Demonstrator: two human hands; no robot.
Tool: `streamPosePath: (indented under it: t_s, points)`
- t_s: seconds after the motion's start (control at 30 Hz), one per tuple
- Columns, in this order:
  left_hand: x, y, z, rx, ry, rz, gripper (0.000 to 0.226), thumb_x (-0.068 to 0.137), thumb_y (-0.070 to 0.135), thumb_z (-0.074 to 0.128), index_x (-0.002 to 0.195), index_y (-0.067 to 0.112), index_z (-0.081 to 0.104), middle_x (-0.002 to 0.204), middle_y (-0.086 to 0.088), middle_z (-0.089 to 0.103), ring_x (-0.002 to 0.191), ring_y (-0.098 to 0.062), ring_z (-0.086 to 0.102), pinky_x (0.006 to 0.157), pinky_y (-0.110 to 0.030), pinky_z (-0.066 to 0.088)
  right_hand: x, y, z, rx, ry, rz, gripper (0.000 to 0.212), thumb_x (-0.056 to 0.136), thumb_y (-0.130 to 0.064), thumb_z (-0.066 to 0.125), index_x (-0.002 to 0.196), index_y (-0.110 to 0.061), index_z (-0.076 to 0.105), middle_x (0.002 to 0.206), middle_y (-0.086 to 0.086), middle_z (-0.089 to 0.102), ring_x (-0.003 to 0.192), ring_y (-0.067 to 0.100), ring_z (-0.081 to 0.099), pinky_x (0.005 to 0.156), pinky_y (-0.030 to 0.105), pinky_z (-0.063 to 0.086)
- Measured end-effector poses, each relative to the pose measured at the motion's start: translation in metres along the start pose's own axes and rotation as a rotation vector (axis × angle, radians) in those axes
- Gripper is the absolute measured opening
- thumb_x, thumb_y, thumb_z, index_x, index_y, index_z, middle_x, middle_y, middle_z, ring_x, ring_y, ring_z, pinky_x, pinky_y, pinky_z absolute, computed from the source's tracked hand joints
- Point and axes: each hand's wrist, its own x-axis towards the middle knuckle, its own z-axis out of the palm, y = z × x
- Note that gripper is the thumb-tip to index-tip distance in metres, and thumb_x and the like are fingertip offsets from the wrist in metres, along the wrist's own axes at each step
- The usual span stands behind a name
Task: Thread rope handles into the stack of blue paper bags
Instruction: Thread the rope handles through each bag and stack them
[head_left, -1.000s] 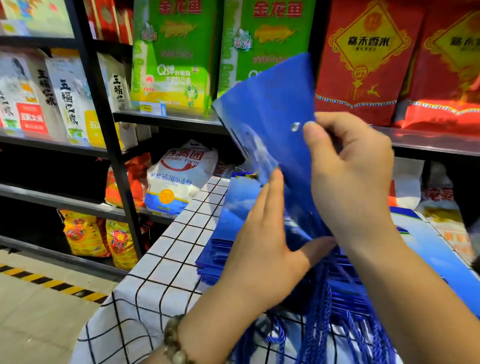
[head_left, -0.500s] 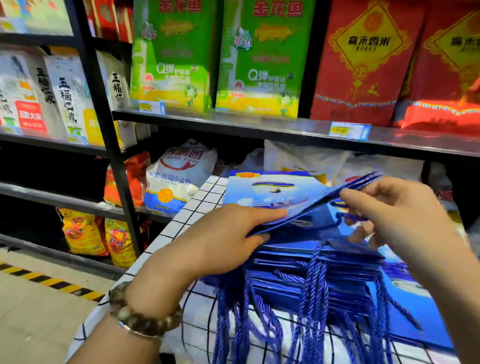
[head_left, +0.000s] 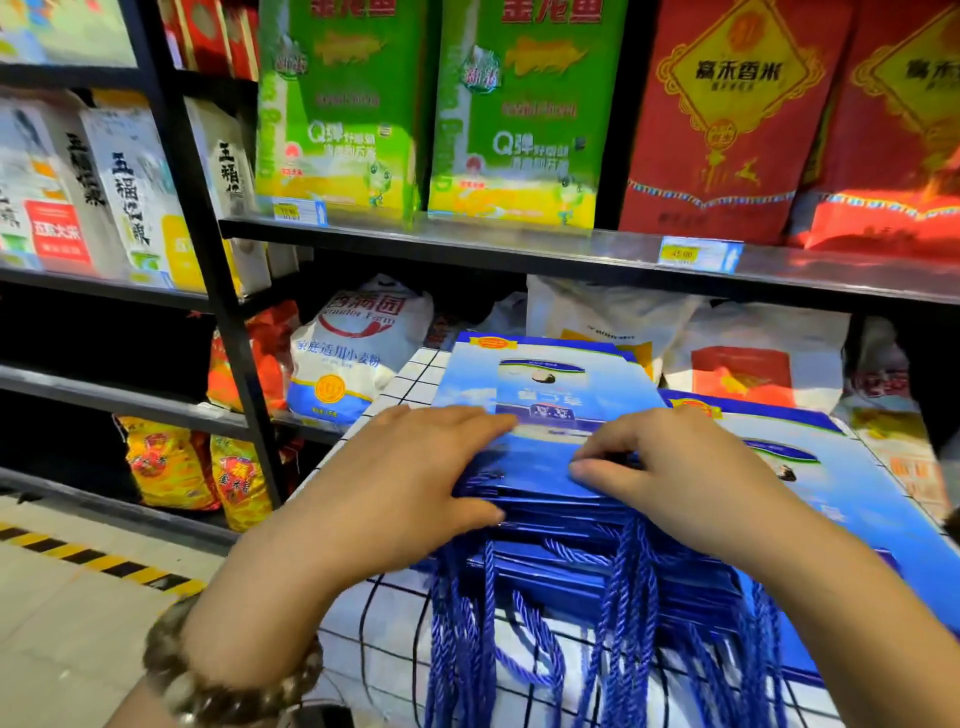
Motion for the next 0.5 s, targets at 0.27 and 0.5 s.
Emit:
streamPosePath:
  t_s: [0.27,0.5]
  points:
    - [-0.045,0.011,0.013,0.000,0.315,-0.425,0.023,0.076,0.034,0.066,0.096,0.034,0.053,0.077,0.011,0.062,0.073,-0.018,0.062,0.052,-0.027,0.040,0.001,0.004,0.007,0.047,0.050,0.026,0.016,0.085,-0.044,0.055,0.086,-0.034,0.068,0.087,-0.013,0.068,0.084,0.010,0.058,0.072,0.030,0.047]
    - [-0.036,0.034,-0.016,-1.122,0.256,-0.376,0.018,0.083,0.001,0.059,0.085,0.019,0.060,0.053,-0.025,0.050,0.032,-0.009,0.049,0.035,-0.017,0.036,0.003,0.006,0.010,0.064,0.147,-0.034,0.013,0.084,-0.038,0.059,0.080,-0.029,0.067,0.079,-0.011,0.067,0.080,0.009,0.059,0.073,0.032,0.049]
